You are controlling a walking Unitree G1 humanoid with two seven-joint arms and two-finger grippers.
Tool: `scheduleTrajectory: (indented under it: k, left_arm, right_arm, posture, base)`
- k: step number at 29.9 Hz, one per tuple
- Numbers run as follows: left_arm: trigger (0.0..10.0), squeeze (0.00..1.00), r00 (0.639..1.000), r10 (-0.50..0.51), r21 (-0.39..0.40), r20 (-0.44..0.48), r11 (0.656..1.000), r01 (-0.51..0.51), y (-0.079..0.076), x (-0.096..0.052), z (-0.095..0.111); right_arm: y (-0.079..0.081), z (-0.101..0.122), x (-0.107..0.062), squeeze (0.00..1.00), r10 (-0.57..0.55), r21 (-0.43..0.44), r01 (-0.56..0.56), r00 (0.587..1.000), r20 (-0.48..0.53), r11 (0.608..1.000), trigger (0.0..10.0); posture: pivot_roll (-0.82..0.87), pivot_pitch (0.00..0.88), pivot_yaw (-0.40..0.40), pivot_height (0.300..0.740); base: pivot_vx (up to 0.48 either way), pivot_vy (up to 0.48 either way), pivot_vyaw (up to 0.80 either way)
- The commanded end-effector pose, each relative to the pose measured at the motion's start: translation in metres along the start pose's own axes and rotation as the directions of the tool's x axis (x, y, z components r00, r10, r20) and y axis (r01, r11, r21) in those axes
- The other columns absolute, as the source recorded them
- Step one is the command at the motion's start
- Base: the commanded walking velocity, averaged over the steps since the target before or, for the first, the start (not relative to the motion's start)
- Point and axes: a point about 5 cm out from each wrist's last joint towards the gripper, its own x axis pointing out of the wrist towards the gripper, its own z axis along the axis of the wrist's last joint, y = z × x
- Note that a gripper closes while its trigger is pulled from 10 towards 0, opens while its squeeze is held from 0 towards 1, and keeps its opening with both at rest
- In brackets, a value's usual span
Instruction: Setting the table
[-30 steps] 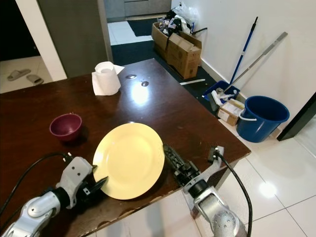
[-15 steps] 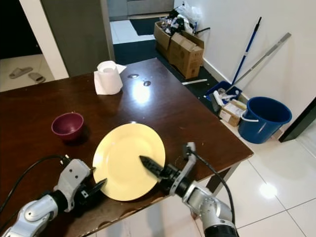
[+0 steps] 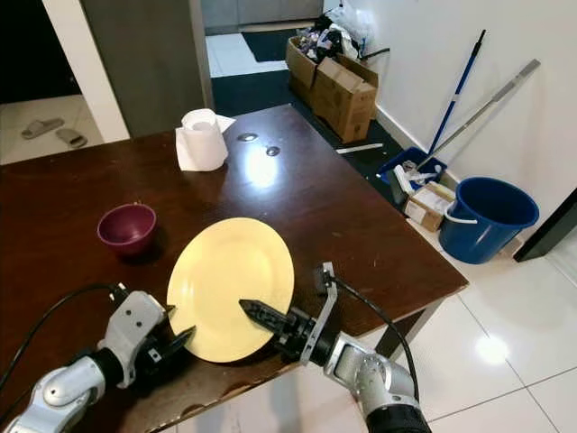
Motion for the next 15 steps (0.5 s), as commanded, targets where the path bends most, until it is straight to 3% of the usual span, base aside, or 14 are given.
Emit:
scheduleTrajectory:
  k: [1, 9, 13, 14, 15]
  left_arm:
    - [10.0, 0.0, 0.989, -0.038, -0.035, -0.143, 0.999, 0.033, -0.01, -0.005, -0.028]
    - [10.0, 0.0, 0.993, -0.017, -0.043, -0.116, 0.999, 0.012, -0.006, -0.001, -0.023]
    - [10.0, 0.0, 0.999, 0.018, -0.136, 0.051, 0.991, -0.011, 0.012, -0.004, 0.02]
    - [10.0, 0.0, 0.999, 0.018, -0.136, 0.051, 0.991, -0.011, 0.012, -0.004, 0.02]
    - [10.0, 0.0, 0.994, 0.013, -0.167, 0.109, 0.986, 0.006, 0.017, -0.007, 0.037]
  right_arm:
    - [-0.003, -0.003, -0.001, 0.0, 0.001, 0.02, -0.001, 1.0, 0.006, 1.0, 0.0]
    - [-0.004, 0.0, -0.002, 0.0, 0.003, 0.013, -0.003, 1.0, 0.023, 1.0, 0.0]
    - [-0.002, 0.004, -0.002, 0.0, 0.0, -0.017, 0.001, 0.999, 0.052, 1.0, 0.0]
    - [-0.002, 0.004, -0.002, 0.0, 0.0, -0.017, 0.001, 0.999, 0.052, 1.0, 0.0]
    - [-0.001, 0.005, -0.002, 0.0, 0.003, -0.027, -0.001, 0.998, 0.061, 1.0, 0.0]
  posture:
    - [-0.04, 0.063, 0.084, 0.74]
    - [-0.04, 0.046, 0.077, 0.74]
    - [-0.03, 0.032, 0.086, 0.74]
    - [-0.03, 0.032, 0.086, 0.74]
    - [-0.03, 0.032, 0.086, 0.74]
  base:
    - [0.0, 0.0, 0.0]
    - [0.0, 0.0, 0.0]
    - [0.0, 0.0, 0.0]
    - [0.0, 0.0, 0.0]
    - [0.0, 0.0, 0.0]
